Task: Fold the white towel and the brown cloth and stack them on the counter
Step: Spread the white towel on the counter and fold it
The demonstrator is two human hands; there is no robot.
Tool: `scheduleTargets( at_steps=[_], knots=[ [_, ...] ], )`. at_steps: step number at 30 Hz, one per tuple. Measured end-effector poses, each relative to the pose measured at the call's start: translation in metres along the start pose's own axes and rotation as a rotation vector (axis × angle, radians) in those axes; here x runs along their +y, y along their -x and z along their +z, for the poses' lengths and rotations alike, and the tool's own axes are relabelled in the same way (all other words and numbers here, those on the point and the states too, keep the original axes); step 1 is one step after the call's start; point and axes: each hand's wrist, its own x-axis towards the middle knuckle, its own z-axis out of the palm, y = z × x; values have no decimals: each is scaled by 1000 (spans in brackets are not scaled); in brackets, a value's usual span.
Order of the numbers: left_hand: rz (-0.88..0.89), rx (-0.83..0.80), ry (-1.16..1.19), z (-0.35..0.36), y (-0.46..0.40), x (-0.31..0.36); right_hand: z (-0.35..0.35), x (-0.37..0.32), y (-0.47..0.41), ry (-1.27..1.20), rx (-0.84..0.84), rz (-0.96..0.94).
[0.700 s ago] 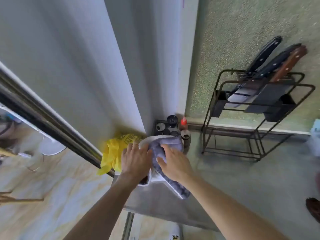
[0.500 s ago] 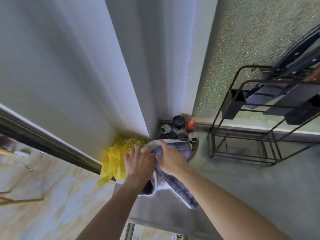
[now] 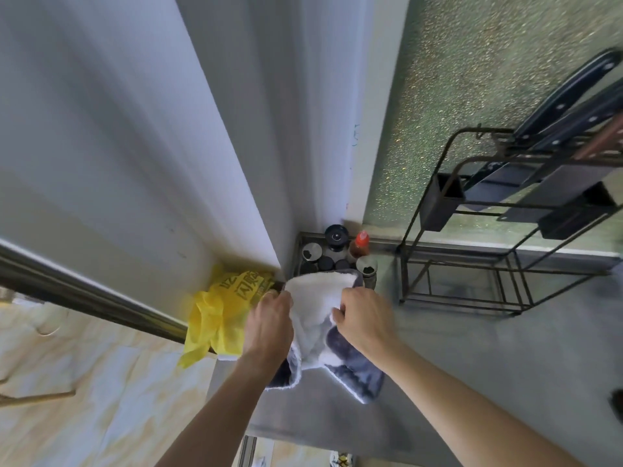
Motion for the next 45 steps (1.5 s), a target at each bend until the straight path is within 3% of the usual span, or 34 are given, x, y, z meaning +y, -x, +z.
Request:
scheduleTargets(
  at_steps=[4,9,14,19,26,35,40,45],
  knots=[
    [142,-8,-56,-3,20,21,-31,52,41,58,32,31],
    [219,-74,-431,-15,55,55,-70,130,92,55,88,9],
    [191,-71,-619,-21,98,83,-114,212,151,66,189,25],
    [165,98,-554,-29,134,159,-149,282,192,77,242,31],
    [256,335,-522,-63,136,242,-205,342,179,195,414,85],
    [447,644,-246,-121,148,233,-259,364,212,191,746,36],
    [459,571,-221,-68,165,175,-199,372,245,250,614,23],
    [486,319,-199,37,176,122,-92,376,268,263,326,141]
  ],
)
